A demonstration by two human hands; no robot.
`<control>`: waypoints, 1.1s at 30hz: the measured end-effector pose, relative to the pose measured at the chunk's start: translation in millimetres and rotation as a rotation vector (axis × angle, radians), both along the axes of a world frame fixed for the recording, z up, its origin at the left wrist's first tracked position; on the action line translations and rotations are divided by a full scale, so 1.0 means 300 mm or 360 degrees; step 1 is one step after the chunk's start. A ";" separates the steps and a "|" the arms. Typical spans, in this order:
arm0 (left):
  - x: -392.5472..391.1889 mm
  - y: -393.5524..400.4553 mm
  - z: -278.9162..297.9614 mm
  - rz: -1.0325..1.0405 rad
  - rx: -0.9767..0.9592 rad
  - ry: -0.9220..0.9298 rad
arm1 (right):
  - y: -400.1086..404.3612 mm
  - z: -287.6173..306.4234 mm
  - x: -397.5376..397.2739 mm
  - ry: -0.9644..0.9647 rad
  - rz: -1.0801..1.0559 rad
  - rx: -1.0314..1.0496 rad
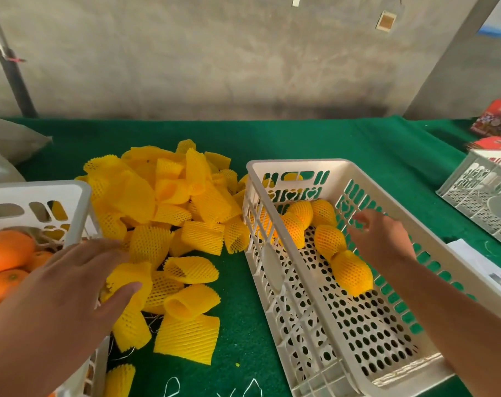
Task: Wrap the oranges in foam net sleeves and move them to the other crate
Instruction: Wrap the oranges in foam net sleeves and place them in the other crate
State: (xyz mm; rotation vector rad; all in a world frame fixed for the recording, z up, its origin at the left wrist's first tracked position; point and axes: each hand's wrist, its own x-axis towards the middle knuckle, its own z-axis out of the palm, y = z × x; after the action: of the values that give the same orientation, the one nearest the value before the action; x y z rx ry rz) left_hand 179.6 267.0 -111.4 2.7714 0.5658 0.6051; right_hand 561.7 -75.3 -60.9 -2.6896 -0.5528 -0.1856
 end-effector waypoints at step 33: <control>0.009 -0.187 0.224 0.0118 0.0195 0.0291 | 0.767 -0.062 -0.508 0.0492 0.1550 -0.0582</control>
State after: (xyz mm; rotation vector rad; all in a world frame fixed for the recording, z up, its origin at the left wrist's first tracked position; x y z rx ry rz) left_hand 182.4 210.9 -44.2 2.9526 0.6944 0.4164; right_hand 409.2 154.7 -79.4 -2.3426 -1.8064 0.6309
